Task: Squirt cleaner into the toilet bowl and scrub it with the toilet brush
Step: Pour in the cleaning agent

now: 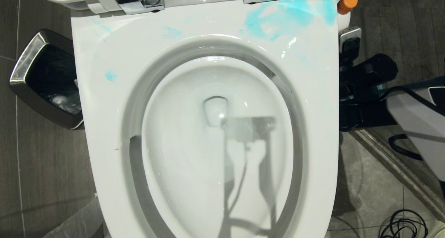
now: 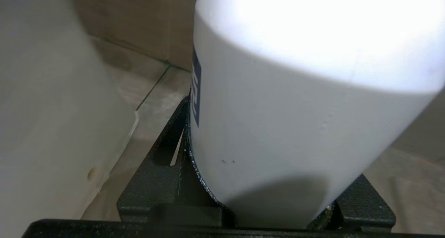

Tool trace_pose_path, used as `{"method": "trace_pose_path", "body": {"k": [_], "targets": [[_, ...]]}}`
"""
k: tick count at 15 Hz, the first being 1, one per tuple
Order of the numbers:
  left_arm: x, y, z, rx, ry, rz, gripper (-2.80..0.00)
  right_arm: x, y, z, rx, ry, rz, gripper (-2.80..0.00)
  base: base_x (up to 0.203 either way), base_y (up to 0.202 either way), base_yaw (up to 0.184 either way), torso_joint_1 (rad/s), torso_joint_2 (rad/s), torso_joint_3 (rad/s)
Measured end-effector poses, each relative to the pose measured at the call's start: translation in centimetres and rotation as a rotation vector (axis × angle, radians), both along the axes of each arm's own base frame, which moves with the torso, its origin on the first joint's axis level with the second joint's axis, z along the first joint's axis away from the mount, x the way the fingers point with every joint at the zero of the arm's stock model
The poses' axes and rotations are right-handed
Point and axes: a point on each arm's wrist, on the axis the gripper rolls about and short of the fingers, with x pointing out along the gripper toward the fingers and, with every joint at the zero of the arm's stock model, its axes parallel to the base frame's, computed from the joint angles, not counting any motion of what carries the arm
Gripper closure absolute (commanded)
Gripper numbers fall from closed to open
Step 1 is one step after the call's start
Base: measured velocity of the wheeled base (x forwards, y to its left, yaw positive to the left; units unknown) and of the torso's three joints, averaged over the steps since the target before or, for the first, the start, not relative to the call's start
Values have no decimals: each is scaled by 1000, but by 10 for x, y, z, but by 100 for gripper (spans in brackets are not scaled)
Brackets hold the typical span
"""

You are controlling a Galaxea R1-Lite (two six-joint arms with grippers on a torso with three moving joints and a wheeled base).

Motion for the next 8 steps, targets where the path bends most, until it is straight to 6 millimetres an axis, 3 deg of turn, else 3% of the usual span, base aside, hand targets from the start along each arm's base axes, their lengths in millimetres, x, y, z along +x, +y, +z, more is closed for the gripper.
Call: {"method": "trace_pose_path", "body": {"k": [4, 8], "targets": [[0, 0, 0, 0, 0, 0, 0, -46, -8, 48, 14, 45, -17, 0, 0, 0, 0, 0, 0, 0], [0, 0, 0, 0, 0, 0, 0, -118, -21, 103, 19, 143, -25, 0, 0, 0, 0, 0, 0, 0]]}}
